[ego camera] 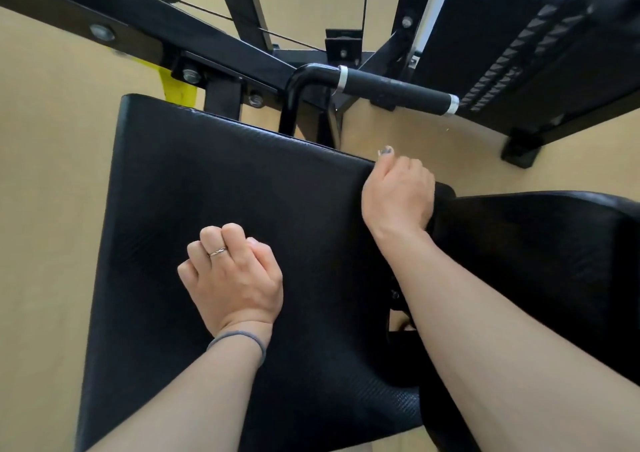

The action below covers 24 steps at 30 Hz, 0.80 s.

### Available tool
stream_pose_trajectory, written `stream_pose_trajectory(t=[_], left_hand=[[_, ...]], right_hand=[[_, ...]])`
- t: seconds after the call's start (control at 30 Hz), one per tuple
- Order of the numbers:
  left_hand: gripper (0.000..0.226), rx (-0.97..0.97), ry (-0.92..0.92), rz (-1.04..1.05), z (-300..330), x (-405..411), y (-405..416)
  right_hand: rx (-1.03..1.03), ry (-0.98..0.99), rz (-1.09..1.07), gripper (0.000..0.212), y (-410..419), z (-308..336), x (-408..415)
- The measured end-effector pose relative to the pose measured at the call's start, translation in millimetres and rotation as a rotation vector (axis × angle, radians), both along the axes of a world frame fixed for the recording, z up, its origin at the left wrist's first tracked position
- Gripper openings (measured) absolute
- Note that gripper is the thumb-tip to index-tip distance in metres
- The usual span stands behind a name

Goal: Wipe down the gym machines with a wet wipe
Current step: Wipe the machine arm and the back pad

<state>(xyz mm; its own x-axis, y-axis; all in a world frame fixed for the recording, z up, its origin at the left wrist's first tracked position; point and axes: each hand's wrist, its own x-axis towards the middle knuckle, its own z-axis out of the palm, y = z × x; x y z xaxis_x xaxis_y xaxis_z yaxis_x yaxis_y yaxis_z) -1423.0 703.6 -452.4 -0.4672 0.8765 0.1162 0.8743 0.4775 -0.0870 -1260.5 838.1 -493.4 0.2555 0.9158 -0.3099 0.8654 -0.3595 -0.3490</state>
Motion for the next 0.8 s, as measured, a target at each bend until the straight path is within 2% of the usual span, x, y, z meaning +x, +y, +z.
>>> stream_pose_trajectory(t=[0.07,0.17,0.23,0.33,0.4,0.53,0.6,0.7,0.8], left_hand=[[0.016,-0.004,0.003,0.002,-1,0,0],[0.013,-0.007,0.02,0.012,-3,-1,1],[0.013,-0.015,0.013,0.011,-3,0,0],[0.012,-0.016,0.0,0.014,-2,-1,0],[0.012,-0.015,-0.01,0.015,-2,0,0],[0.013,-0.005,-0.019,0.014,-1,0,0],[0.012,0.005,-0.021,0.014,-1,0,0],[0.012,0.019,-0.018,0.012,-3,1,0],[0.011,0.024,-0.007,0.0,-3,0,0]], right_hand=[[0.04,-0.004,0.101,0.06,5,7,-21],[0.17,0.107,0.341,0.044,1,26,-65],[0.211,0.202,0.362,0.048,5,35,-89],[0.118,0.22,0.439,0.057,15,36,-80],[0.007,0.145,0.492,0.055,23,30,-49],[-0.352,0.023,0.348,0.067,37,28,16],[-0.47,-0.029,0.269,0.072,42,26,34],[-0.576,-0.059,0.139,0.078,52,18,43],[-0.562,-0.009,0.05,0.075,51,18,34]])
